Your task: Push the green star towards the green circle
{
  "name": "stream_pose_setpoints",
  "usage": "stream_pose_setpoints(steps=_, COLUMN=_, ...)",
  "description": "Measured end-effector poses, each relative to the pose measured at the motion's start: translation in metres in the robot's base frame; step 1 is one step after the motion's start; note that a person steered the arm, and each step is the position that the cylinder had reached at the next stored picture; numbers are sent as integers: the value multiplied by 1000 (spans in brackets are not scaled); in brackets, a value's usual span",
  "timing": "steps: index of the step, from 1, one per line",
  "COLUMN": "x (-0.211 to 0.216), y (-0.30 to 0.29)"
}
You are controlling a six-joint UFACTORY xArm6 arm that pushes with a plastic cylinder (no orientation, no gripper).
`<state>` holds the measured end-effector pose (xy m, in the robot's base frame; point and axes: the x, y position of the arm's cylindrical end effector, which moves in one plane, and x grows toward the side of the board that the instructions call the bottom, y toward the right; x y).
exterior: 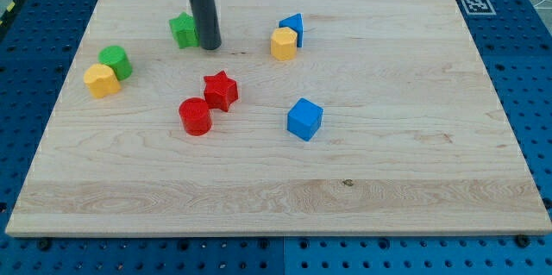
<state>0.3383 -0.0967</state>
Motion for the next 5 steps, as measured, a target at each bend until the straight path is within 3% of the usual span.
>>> stream_pose_setpoints(steps=2, x=-52, y=-2)
stream_pose_setpoints(steps=5, x=-53, y=-58)
